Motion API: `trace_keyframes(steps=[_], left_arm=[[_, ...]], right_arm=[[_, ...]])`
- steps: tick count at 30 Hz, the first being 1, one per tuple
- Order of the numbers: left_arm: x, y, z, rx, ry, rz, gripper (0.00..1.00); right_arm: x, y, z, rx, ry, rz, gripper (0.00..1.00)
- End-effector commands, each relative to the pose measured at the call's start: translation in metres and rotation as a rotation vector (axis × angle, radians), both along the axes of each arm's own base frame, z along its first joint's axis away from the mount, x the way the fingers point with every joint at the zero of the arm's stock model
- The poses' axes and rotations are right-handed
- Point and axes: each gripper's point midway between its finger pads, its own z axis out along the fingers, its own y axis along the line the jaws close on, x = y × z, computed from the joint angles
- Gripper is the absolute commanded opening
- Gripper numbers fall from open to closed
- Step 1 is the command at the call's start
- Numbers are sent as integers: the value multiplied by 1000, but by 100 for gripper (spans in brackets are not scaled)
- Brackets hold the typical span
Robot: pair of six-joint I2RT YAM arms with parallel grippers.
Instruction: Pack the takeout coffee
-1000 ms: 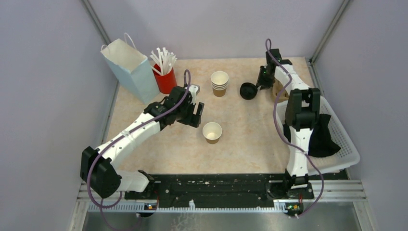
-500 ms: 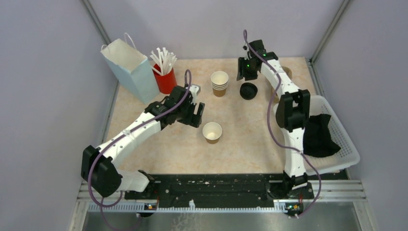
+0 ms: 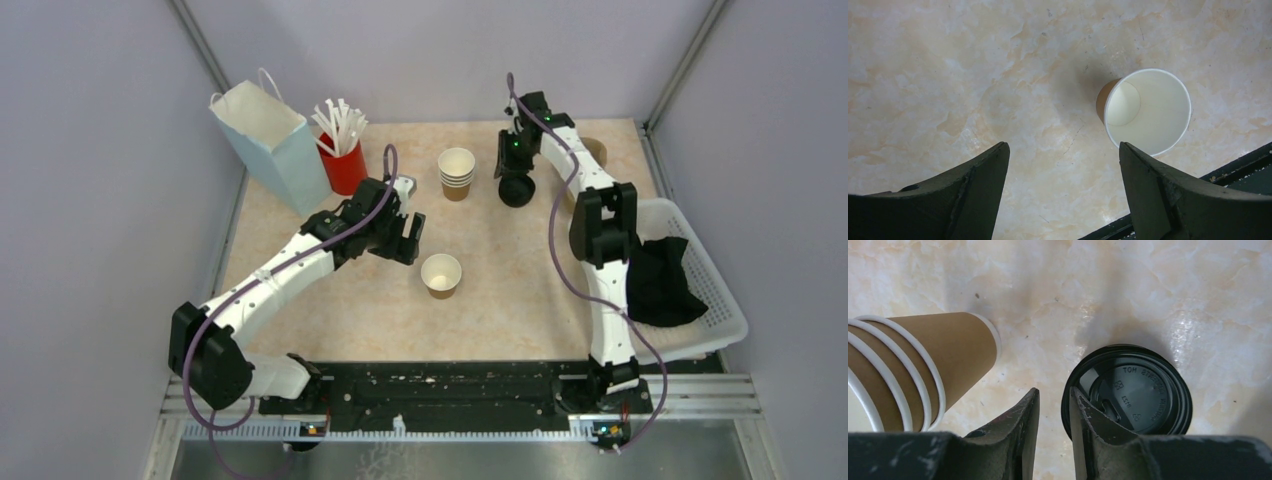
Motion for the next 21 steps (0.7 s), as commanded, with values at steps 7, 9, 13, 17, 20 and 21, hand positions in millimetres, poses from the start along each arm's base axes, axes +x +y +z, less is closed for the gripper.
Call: trace_keyframes(steps=[7, 9, 13, 17, 20, 21], left_arm=[[10, -4, 15, -19, -46, -4, 87], [10, -4, 15, -20, -46, -4, 87], [10, -4, 14, -19, -43, -4, 87], [9, -3, 14, -20, -43, -2, 87], [9, -2, 14, -22, -42, -1, 87], [10, -2, 13, -23, -41, 0, 87]], right_arm=[[-2, 3, 5, 95, 11, -22, 27], [-3, 2, 5, 101, 13, -24, 26], [-2, 3, 6, 122, 13, -35, 22], [-2, 3, 10, 169, 17, -51, 19], [-1, 1, 12, 201, 19, -66, 20], [-1, 0, 12, 213, 21, -70, 21]])
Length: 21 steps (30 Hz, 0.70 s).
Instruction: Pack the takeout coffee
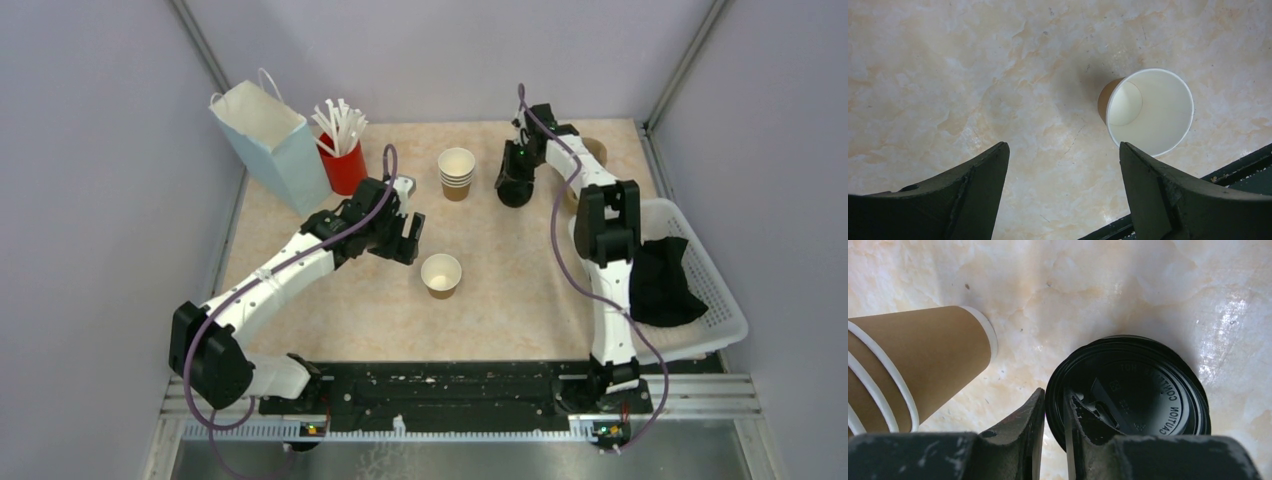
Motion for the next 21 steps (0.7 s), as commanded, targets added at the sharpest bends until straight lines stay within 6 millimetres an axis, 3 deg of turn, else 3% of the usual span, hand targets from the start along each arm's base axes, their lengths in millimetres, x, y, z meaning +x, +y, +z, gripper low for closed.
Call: trace_keyframes(steps=[1, 21], left_arm=[[9, -4, 15, -26, -46, -5, 88], [10, -3, 16, -42, -45, 2, 88]], right_arm=[[10, -2, 38, 89, -74, -35, 21], [10, -4, 47, 230, -53, -78, 14]])
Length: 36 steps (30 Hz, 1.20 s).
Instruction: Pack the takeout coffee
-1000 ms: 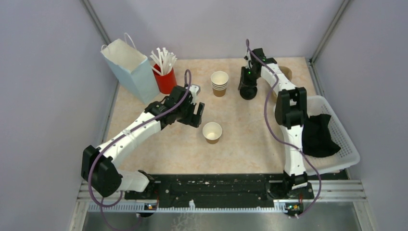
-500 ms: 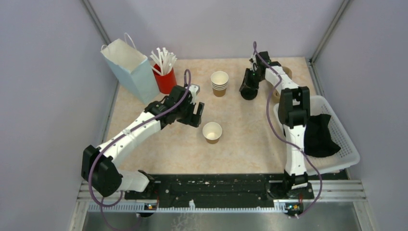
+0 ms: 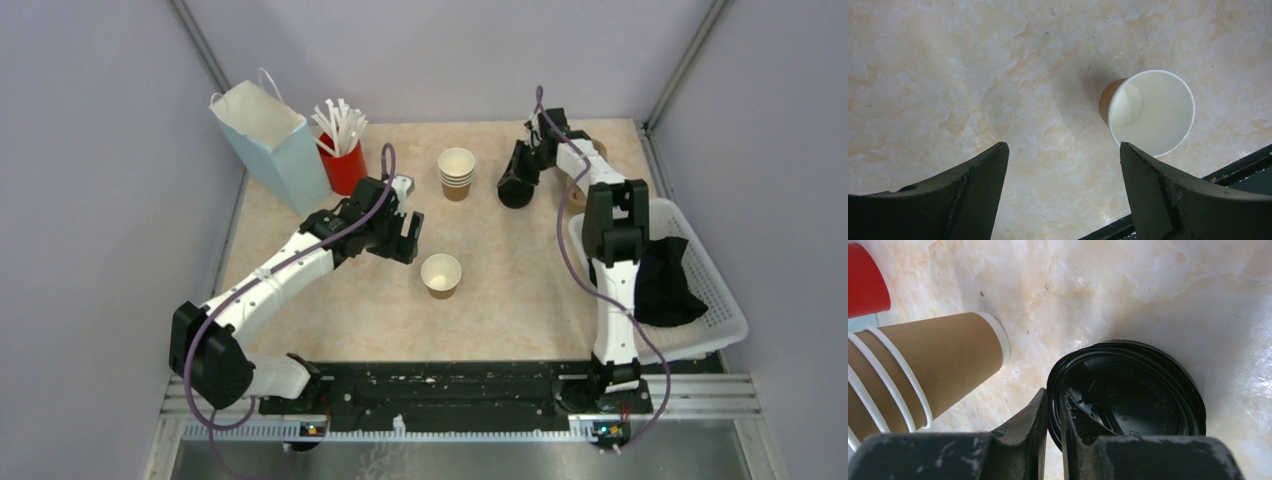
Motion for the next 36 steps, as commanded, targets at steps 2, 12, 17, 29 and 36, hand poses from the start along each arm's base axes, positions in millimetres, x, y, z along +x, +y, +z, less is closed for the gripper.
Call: trace_keyframes(steps=[2, 12, 17, 29, 36], left_arm=[[8, -5, 16, -38, -48, -4, 89], [8, -6, 18, -40, -49, -6, 89], [8, -5, 17, -40, -49, -6, 89], [8, -5, 18, -40, -54, -9, 90], [12, -7, 29, -56, -80, 2, 90]], right_arm=[[8, 2, 49, 48, -104, -2, 12], [6, 0, 59, 60, -114, -7, 8], [5, 0, 64, 62, -119, -6, 6], [3, -6, 76, 29, -132, -26, 2], [3, -14, 115, -9, -199, -42, 0]])
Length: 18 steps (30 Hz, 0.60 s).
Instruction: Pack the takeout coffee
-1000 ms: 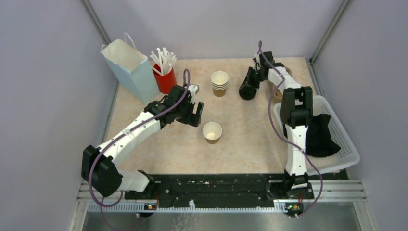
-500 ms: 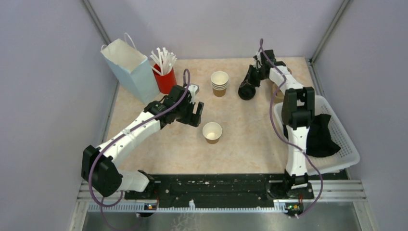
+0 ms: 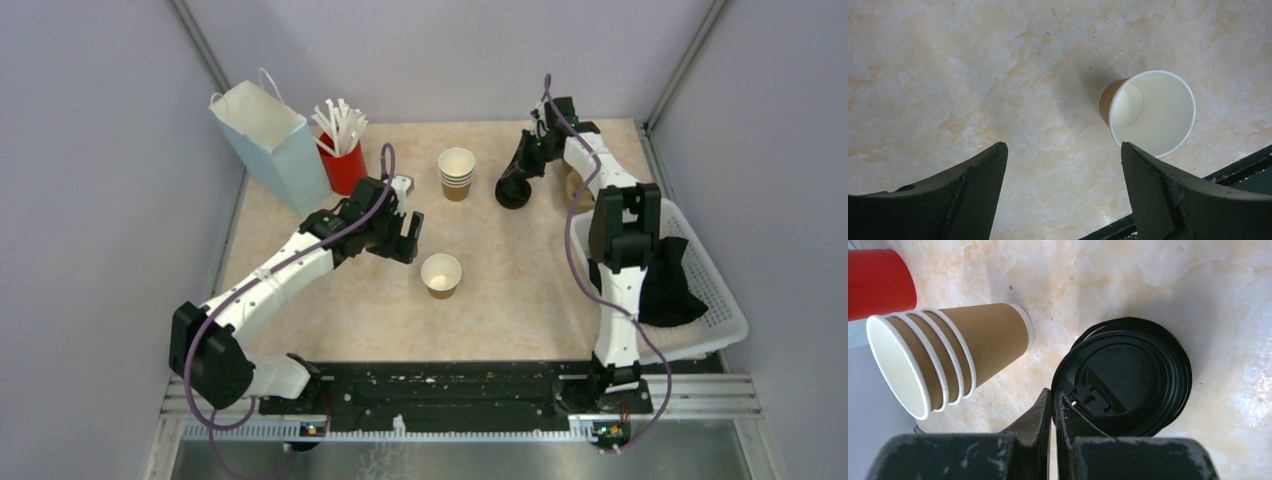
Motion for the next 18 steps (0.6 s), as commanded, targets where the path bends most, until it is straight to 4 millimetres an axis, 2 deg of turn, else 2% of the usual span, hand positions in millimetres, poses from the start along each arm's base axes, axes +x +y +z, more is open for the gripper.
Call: trace_keyframes(steps=[1, 3, 5, 9, 14, 15, 18], left_arm=[[13, -8, 33, -62, -87, 4, 90], [14, -10, 43, -83, -101, 15, 90], [16, -13, 56, -119, -112, 34, 91], [16, -28, 97, -260, -110, 64, 93], [7, -57, 161, -551, -52, 78, 97], [4, -62, 175, -631, -32, 80, 98], [-5, -72, 210, -864, 46, 77, 98]], right_arm=[[6, -10, 84, -15, -172, -24, 0], [5, -10, 102, -2, -206, -37, 0], [-2, 0, 123, 46, -225, -22, 0], [-35, 21, 168, 122, -293, 21, 0], [-103, 48, 221, 341, -337, 79, 0], [-125, 52, 241, 423, -351, 94, 0], [-179, 72, 283, 683, -347, 164, 0]])
